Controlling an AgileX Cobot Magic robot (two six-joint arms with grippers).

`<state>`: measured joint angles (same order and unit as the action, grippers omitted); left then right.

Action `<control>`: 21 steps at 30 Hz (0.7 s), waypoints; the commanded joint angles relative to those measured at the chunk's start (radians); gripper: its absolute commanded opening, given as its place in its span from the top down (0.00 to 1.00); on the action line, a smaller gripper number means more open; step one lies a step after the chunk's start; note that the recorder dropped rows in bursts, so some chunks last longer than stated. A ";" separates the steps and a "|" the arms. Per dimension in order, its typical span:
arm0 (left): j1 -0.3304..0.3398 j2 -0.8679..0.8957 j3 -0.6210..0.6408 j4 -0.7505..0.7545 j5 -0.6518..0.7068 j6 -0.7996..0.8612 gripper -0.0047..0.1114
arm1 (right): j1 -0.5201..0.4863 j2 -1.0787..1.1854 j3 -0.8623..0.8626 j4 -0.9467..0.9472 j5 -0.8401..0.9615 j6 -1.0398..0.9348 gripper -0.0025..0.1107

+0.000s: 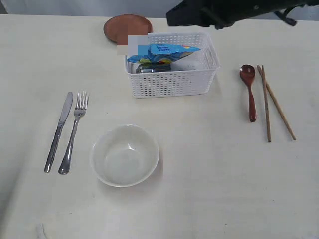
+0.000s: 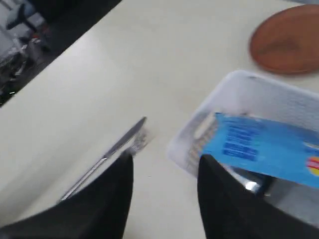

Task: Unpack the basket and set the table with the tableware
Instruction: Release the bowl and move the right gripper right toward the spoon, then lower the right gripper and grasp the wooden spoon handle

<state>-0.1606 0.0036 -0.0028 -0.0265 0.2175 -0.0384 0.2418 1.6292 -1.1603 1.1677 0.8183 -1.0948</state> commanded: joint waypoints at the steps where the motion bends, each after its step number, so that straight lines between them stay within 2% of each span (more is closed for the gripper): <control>1: -0.001 -0.004 0.003 -0.004 -0.006 0.000 0.96 | -0.051 -0.054 -0.005 -0.410 -0.149 0.373 0.62; 2: -0.001 -0.004 0.003 -0.004 -0.006 0.000 0.96 | -0.054 -0.048 -0.002 -0.630 -0.148 0.591 0.62; 4: -0.001 -0.004 0.003 -0.004 -0.006 0.000 0.96 | -0.054 -0.027 -0.001 -0.856 -0.119 0.792 0.62; 6: -0.001 -0.004 0.003 -0.004 -0.006 0.000 0.96 | -0.054 -0.001 -0.001 -0.948 -0.095 0.902 0.62; 21: -0.001 -0.004 0.003 -0.004 -0.006 0.000 0.96 | -0.054 0.195 -0.001 -1.005 -0.165 1.029 0.62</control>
<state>-0.1606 0.0036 -0.0028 -0.0265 0.2175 -0.0384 0.1930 1.7963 -1.1603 0.1817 0.6846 -0.0765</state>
